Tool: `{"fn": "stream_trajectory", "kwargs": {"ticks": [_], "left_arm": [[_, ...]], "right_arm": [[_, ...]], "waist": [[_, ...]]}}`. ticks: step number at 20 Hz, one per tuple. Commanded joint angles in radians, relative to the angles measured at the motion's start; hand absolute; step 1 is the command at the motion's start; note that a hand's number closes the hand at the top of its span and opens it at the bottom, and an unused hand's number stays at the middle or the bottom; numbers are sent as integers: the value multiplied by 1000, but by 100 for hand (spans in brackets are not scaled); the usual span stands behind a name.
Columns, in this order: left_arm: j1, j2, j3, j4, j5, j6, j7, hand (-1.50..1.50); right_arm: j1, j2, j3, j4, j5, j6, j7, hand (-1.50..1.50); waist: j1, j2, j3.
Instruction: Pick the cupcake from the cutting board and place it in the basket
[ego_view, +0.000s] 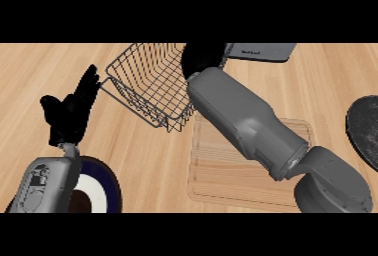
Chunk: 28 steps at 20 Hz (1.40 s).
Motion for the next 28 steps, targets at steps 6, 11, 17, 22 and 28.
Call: {"fn": "stream_trajectory", "kwargs": {"ticks": [6,11,17,22,28], "left_arm": [[44,6,3,-18,2,-8,-16,0],[48,-31,-23,-4,-17,14,-32,0],[20,23,23,-14,16,-21,8,0],[2,22,27,-2,23,-22,19,0],[22,45,55,10,23,-19,2,0]], "right_arm": [[6,4,-30,-25,-60,48,51,150],[63,4,-41,12,-80,-2,83,150],[24,3,-44,-37,-90,-22,174,-150],[4,4,-74,-45,-65,-258,145,-150],[-3,4,-137,-43,-59,-505,133,-150]], "waist": [[-10,-5,1],[-3,3,0],[-11,-6,1],[-12,-4,1],[-44,-15,2]]}}
